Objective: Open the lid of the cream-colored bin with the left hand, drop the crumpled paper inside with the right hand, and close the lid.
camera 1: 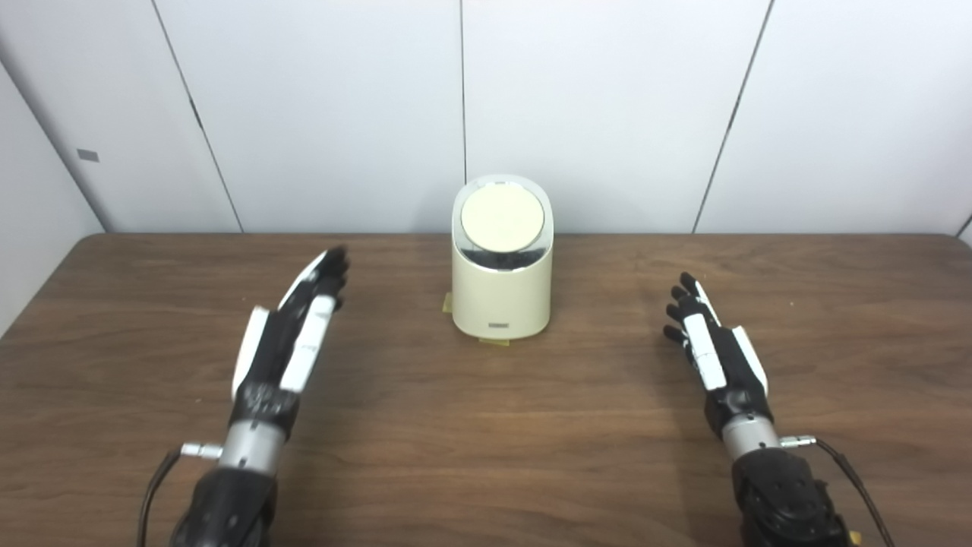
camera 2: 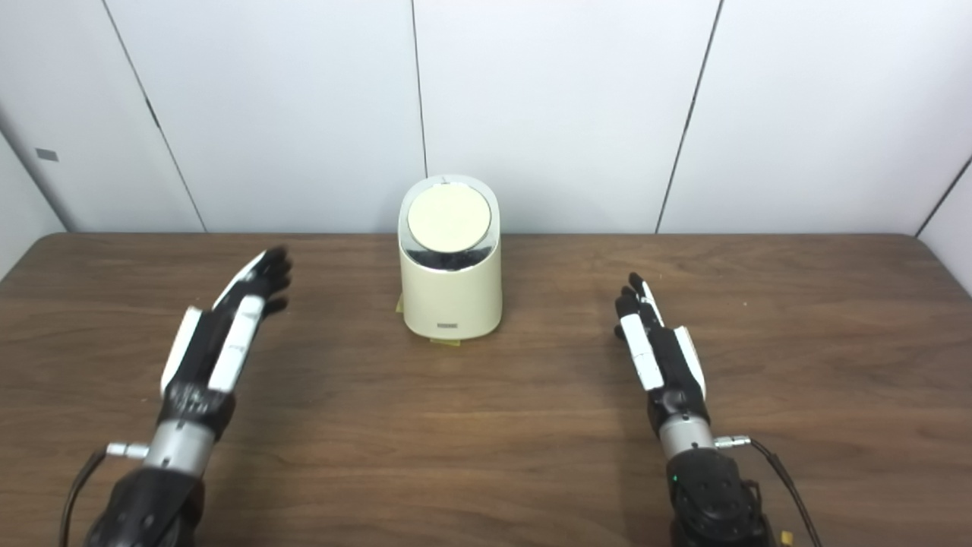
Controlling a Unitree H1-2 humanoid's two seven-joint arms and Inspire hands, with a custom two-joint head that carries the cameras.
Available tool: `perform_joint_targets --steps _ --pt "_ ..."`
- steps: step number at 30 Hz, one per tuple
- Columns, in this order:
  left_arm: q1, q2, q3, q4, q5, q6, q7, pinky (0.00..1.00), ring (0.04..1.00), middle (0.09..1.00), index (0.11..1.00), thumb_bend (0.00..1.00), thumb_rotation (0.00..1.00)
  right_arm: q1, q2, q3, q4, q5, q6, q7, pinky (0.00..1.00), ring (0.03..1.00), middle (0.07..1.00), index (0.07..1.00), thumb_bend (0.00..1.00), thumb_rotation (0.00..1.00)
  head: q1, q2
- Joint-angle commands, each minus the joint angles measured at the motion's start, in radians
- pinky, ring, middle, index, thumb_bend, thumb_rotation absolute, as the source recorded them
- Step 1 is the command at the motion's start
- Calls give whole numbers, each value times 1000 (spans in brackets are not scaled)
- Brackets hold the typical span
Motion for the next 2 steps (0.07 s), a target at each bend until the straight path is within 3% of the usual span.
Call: perform_joint_targets --steps 1,2 --pt "-22 16 -1 -2 -50 -15 -27 998 984 982 996 455 902 -22 -3 3 -37 14 -16 17 909 944 967 980 749 1000 -2 2" --pt "-12 20 -3 5 -63 -14 -36 999 992 991 998 445 894 -20 -5 2 -39 22 -20 24 906 944 968 979 744 1000 -2 5"
